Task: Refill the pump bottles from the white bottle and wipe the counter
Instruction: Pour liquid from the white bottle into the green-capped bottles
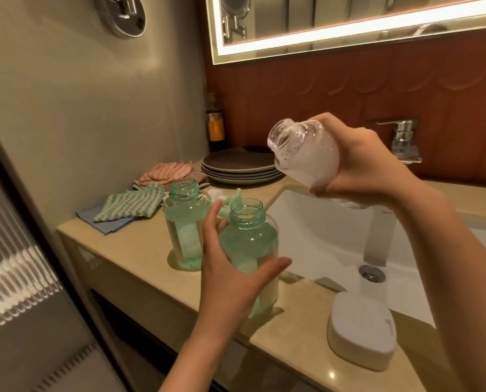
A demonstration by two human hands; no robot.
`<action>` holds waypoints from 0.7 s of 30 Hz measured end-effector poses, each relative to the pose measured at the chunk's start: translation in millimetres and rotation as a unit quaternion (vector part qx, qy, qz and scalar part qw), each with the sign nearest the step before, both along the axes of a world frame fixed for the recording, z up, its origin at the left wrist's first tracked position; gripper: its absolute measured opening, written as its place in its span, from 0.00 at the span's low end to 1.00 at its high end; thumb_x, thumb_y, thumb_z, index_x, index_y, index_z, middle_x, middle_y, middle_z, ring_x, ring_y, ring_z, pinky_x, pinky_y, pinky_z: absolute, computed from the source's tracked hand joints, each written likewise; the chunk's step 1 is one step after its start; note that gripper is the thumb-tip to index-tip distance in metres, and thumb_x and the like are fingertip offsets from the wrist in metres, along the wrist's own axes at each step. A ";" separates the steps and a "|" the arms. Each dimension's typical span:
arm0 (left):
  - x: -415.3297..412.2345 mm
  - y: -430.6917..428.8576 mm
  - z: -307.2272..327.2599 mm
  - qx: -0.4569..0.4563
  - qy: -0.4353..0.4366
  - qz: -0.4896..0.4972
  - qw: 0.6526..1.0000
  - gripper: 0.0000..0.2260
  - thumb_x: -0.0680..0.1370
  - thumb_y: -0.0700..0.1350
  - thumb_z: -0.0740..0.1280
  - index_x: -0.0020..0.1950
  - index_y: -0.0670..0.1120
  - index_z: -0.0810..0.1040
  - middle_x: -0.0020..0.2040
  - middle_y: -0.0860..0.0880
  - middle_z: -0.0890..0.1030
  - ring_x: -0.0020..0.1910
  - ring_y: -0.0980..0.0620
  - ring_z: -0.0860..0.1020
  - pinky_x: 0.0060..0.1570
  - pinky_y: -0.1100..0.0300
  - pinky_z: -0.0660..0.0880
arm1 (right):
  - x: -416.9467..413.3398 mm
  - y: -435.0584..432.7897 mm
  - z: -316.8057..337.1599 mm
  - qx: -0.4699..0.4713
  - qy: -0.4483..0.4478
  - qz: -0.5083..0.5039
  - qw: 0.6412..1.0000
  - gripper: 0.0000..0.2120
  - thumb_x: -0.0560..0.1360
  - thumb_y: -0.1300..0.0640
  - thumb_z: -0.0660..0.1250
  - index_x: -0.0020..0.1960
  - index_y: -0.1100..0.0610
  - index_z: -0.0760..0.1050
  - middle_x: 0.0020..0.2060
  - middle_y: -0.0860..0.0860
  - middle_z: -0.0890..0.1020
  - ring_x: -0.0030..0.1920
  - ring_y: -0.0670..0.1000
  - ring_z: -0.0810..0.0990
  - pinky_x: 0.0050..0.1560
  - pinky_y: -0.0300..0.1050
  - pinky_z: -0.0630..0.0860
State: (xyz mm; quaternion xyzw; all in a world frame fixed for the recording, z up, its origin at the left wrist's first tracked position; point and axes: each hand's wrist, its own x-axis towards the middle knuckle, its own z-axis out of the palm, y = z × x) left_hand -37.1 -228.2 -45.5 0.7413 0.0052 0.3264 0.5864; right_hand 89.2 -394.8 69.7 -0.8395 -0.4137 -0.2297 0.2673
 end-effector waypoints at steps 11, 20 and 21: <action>1.8 -4.5 -22.6 0.029 0.026 0.039 0.998 0.47 0.59 0.52 0.81 0.60 0.79 0.52 0.64 0.71 0.64 0.64 0.64 0.65 0.53 0.73 0.63 | 8.2 15.4 -18.1 -0.032 -0.069 0.022 0.997 0.36 0.60 0.62 0.78 0.65 0.51 0.69 0.56 0.46 0.74 0.58 0.45 0.67 0.58 0.41 0.55; 1.7 -3.7 -24.5 0.054 0.030 0.050 0.997 0.49 0.50 0.65 0.77 0.65 0.74 0.54 0.69 0.64 0.66 0.67 0.62 0.64 0.64 0.60 0.64 | 9.1 23.7 -22.5 -0.015 -0.148 0.012 0.989 0.35 0.59 0.62 0.79 0.63 0.54 0.71 0.57 0.52 0.77 0.60 0.55 0.72 0.60 0.48 0.59; 2.4 -3.2 -25.9 0.056 0.030 0.049 0.997 0.49 0.50 0.66 0.75 0.65 0.73 0.54 0.69 0.64 0.66 0.67 0.63 0.64 0.64 0.62 0.63 | 9.0 24.7 -22.5 -0.016 -0.154 0.013 0.988 0.35 0.60 0.61 0.80 0.63 0.54 0.71 0.57 0.52 0.77 0.60 0.54 0.72 0.60 0.48 0.59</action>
